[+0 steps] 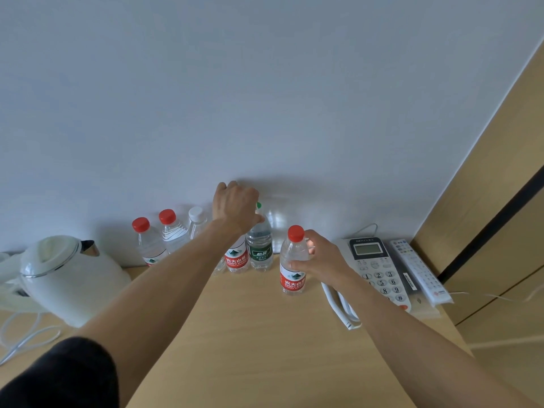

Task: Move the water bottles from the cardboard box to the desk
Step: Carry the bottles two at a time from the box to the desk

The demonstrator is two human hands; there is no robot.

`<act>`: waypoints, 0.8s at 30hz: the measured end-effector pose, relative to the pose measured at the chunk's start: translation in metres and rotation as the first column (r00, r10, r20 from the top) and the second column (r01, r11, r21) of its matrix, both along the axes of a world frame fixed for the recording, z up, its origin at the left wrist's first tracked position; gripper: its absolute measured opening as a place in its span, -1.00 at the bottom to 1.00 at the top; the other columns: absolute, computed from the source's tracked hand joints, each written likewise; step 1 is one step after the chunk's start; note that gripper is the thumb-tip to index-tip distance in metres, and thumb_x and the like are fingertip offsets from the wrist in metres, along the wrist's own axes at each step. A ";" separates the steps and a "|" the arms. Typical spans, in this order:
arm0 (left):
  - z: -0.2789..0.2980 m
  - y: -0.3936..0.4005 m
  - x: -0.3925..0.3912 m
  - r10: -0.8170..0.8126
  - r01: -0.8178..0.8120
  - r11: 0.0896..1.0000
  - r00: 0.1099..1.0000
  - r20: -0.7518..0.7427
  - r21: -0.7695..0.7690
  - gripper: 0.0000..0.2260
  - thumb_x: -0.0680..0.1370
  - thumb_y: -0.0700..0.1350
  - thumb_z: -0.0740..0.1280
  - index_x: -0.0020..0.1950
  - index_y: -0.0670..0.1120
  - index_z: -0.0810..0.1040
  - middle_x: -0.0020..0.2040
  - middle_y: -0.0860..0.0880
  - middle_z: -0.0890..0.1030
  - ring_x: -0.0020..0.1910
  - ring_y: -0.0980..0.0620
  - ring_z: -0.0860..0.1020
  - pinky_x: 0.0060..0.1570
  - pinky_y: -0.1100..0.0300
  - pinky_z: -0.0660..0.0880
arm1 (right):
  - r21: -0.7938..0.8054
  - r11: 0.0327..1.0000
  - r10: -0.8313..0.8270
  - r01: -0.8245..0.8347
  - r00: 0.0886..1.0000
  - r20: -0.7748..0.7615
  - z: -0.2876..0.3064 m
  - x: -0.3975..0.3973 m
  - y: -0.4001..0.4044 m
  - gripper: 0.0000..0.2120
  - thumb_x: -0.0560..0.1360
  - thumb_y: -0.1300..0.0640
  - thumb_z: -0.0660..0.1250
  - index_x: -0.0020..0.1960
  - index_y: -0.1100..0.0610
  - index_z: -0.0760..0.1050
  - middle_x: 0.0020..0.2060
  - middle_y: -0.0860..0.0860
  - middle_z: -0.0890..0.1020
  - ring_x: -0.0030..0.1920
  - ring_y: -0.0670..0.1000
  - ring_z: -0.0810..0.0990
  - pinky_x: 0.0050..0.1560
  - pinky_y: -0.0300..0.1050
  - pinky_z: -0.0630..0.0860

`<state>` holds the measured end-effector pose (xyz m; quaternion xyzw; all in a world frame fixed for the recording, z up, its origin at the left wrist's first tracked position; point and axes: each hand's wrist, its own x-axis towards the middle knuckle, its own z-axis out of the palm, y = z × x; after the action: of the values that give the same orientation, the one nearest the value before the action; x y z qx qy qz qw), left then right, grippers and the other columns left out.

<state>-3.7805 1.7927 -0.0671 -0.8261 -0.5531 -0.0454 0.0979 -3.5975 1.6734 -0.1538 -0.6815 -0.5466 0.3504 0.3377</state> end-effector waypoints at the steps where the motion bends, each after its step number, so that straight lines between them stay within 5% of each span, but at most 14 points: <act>1: -0.001 -0.001 -0.001 0.001 -0.001 1.000 1.000 0.020 0.005 -0.62 0.49 0.23 0.43 0.19 0.04 0.62 0.02 -0.01 0.65 0.18 -0.04 0.51 0.16 0.09 0.33 | 0.009 1.000 -0.001 0.001 1.000 0.007 0.000 0.000 0.000 -0.45 0.31 0.00 0.61 0.19 -0.17 0.43 -0.01 -0.26 0.55 -0.01 -0.23 0.52 -0.12 -0.33 0.41; 9: -0.002 -0.004 -0.002 -0.004 0.002 1.000 0.995 0.102 0.017 -0.67 0.52 0.16 0.45 0.20 0.04 0.64 0.02 -0.03 0.66 0.15 -0.03 0.53 0.14 0.12 0.32 | 0.066 0.998 -0.014 0.009 0.997 0.074 -0.004 0.001 0.011 -0.53 0.35 0.04 0.56 0.19 -0.10 0.46 0.01 -0.16 0.59 0.00 -0.12 0.56 -0.13 -0.33 0.39; 15: -0.003 -0.004 -0.002 -0.001 0.000 1.000 0.995 0.101 0.009 -0.70 0.54 0.14 0.43 0.19 0.02 0.64 0.01 -0.02 0.67 0.13 -0.03 0.52 0.13 0.11 0.32 | 0.101 0.994 -0.054 0.045 0.994 0.091 -0.002 -0.002 0.034 -0.53 0.36 0.10 0.55 0.21 0.01 0.45 -0.02 -0.07 0.57 0.04 0.03 0.56 -0.02 -0.11 0.45; 24: 0.000 -0.005 0.001 0.007 -0.008 1.000 0.994 0.112 0.008 -0.76 0.57 0.07 0.42 0.16 -0.01 0.64 0.02 -0.06 0.65 0.10 -0.05 0.53 0.04 0.16 0.30 | 0.179 0.980 -0.106 0.089 0.991 0.085 -0.002 -0.011 0.067 -0.55 0.37 0.15 0.57 0.10 0.04 0.37 -0.15 -0.15 0.48 -0.14 -0.08 0.46 -0.24 -0.34 0.29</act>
<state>-3.7796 1.7877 -0.0676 -0.8198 -0.5605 -0.0937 0.0707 -3.6089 1.7406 -0.1558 -0.6911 -0.5564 0.2515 0.3867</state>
